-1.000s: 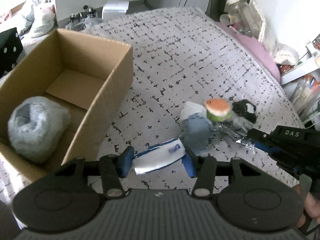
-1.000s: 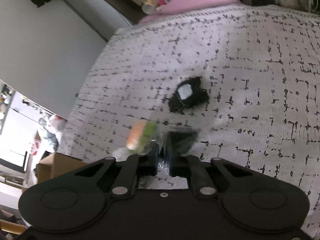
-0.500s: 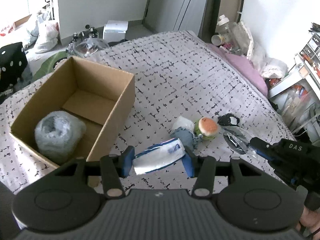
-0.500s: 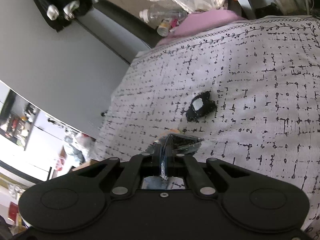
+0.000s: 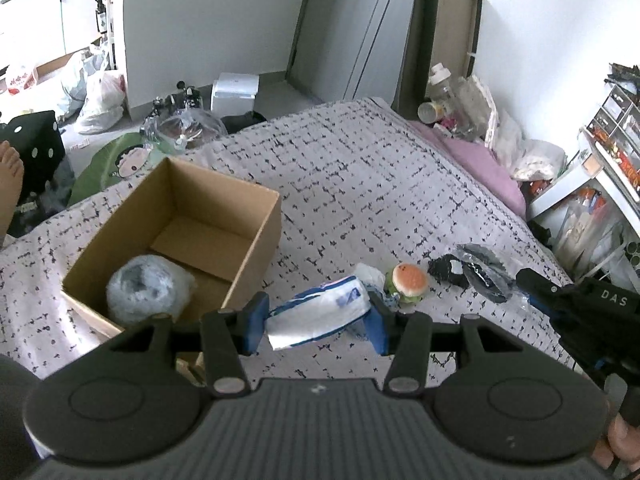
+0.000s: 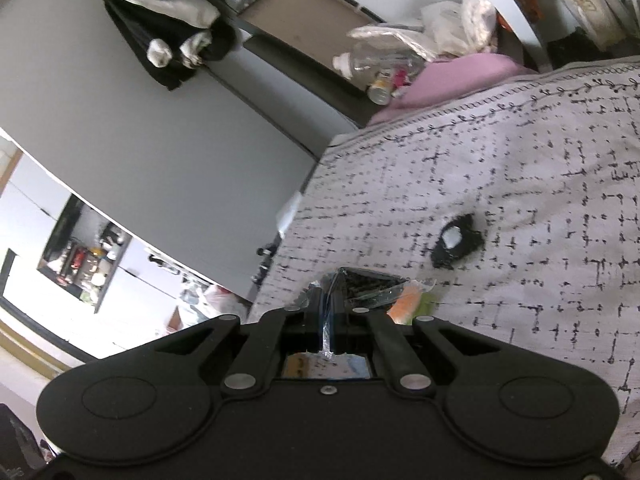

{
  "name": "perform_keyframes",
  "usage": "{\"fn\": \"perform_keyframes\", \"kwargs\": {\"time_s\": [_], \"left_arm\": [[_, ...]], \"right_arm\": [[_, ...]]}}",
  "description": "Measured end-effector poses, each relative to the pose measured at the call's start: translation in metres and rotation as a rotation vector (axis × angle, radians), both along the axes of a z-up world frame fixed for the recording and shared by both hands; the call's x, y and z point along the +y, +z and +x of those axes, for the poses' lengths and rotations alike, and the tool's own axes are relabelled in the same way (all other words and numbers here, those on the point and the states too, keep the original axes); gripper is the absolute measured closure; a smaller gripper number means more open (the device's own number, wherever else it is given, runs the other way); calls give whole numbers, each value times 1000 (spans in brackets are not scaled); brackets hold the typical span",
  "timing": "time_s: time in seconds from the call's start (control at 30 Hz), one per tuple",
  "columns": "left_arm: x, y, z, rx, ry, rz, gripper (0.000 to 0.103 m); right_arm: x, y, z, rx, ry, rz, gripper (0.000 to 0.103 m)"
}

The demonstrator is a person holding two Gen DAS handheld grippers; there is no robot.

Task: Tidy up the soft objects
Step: 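Carry the tissue pack with the left gripper while the right carries the bag toward the box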

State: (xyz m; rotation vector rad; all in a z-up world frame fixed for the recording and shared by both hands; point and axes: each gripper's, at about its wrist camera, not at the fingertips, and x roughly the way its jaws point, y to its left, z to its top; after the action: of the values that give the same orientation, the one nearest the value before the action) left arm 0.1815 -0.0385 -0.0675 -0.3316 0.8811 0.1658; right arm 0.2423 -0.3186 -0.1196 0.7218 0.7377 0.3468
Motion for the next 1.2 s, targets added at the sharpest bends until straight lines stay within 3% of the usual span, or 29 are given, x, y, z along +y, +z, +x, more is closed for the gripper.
{"fn": "perform_keyframes", "kwargs": {"time_s": [0.8, 1.2], "left_arm": [[44, 20, -5, -64, 48, -19, 53], [84, 14, -2, -73, 112, -46, 53]], "right_arm": [[24, 27, -13, -163, 116, 121, 101], [53, 27, -8, -161, 180, 140, 101]]}}
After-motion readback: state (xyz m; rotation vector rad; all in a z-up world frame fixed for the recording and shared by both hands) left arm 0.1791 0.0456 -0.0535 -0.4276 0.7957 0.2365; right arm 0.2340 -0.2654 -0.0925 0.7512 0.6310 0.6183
